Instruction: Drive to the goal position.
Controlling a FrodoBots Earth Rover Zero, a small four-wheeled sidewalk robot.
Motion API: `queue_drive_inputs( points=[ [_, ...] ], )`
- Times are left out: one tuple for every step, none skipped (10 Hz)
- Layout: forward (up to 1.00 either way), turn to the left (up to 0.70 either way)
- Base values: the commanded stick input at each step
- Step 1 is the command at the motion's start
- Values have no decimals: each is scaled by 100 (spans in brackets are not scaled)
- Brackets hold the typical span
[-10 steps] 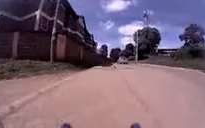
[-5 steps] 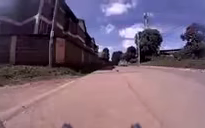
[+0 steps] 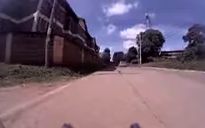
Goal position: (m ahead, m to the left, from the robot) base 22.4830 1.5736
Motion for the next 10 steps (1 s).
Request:
queue_drive_inputs(
  points=[
    [100,-3],
    [100,-8],
    [100,-13],
    [100,-18],
    [100,-22],
    [100,-27],
    [100,-32],
    [100,-36],
    [100,-35],
    [100,-31]
  ],
)
